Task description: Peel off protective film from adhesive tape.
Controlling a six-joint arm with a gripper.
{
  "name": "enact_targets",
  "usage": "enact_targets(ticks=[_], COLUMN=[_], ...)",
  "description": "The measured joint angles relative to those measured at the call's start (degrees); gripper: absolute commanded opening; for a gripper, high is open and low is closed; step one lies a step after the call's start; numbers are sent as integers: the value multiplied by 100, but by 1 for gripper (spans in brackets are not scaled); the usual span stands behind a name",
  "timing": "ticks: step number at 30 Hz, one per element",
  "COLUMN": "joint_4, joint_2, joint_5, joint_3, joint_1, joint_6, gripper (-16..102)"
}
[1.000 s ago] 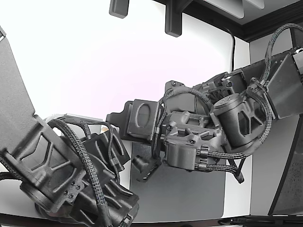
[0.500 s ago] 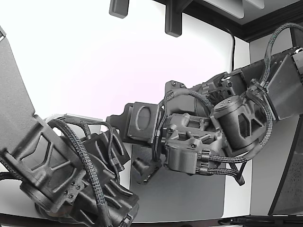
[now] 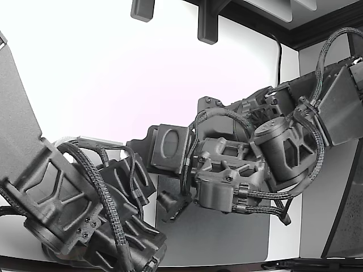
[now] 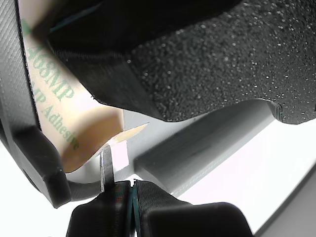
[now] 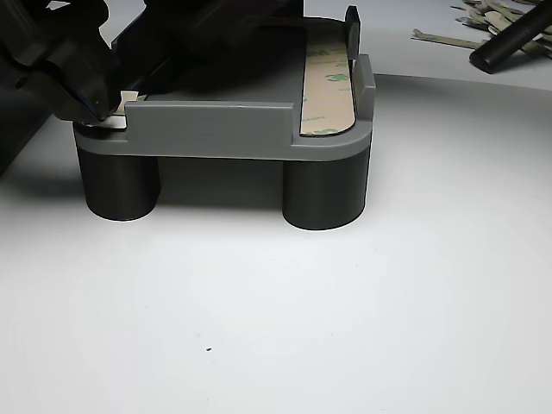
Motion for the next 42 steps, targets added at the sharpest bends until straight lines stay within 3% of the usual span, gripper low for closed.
enact_targets(ticks=[42], joint_4=[457], joint_2=[-123], joint_5=[-105], joint_3=[-132], joint_1=[79], joint_6=[475], gripper=[-11])
